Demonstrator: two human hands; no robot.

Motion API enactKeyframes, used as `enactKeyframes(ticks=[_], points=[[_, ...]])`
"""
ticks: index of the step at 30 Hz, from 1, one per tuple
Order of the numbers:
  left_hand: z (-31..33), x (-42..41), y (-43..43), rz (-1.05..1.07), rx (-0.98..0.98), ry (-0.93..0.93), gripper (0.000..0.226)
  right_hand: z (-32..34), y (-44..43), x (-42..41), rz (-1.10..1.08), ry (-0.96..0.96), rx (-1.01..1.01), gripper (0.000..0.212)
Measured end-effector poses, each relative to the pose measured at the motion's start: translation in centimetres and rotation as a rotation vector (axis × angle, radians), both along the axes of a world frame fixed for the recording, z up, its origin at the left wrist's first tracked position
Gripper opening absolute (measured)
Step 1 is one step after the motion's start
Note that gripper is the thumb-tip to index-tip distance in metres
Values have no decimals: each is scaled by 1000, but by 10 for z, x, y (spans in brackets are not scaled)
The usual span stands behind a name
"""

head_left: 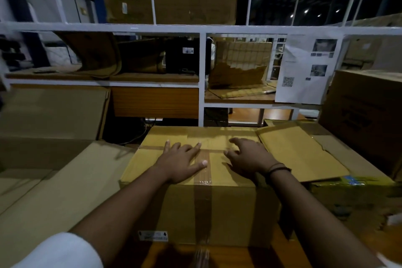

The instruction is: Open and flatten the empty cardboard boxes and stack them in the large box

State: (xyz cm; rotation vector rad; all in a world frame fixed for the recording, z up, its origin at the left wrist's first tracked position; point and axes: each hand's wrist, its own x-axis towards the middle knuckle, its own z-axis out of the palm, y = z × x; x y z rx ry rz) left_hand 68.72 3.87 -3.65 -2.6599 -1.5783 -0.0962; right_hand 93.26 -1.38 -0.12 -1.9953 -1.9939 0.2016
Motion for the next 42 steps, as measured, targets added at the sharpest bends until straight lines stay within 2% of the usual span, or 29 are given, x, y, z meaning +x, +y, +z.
enactKeyframes(ticks=[3,7,9,11,13,15,18,20,22,24,25,27,28,30,32,35,38,40,42], points=[[7,4,-4,-7,72,11,86,4,1,-15,31,-44,-28,57],[28,6,-16,-31,242,-53,91,32,-5,-23,60,-74,105,39],[47,5,-24,-1,332,-44,97,60,-14,-24,65,-12,130,35],[75,5,-37,47,440,-36,88,89,-24,-25,60,66,97,35],[107,5,-57,71,469,-65,71,116,-38,-25,40,37,46,37],[130,2,-85,65,371,-56,70,139,-56,-24,39,1,-121,31],[131,-7,-127,28,-37,-86,86,148,-80,-30,150,-105,-505,22],[118,-12,-149,6,-327,-124,98,128,-89,-39,238,-164,-671,27],[99,-10,-159,-2,-499,-78,105,93,-97,-46,252,-155,-709,43],[70,-4,-159,-19,-537,-1,107,57,-104,-51,219,-178,-656,60],[53,0,-158,-32,-492,19,105,38,-104,-51,220,-264,-598,74],[17,8,-153,-55,-301,58,100,7,-102,-50,231,-450,-443,99],[2,12,-150,-65,-182,72,98,-4,-100,-51,225,-467,-362,99],[-18,18,-145,-62,10,43,90,-21,-96,-49,215,-413,-178,87],[-24,23,-138,-39,88,-53,76,-34,-94,-46,218,-394,-35,78],[-21,25,-126,-15,68,-150,64,-49,-94,-43,201,-370,133,58],[-16,27,-117,34,52,-207,53,-57,-93,-41,202,-341,184,50],[-12,32,-116,88,3,-200,56,-58,-91,-39,207,-331,191,51],[-8,37,-116,140,-75,-151,72,-58,-91,-37,211,-323,191,51]])
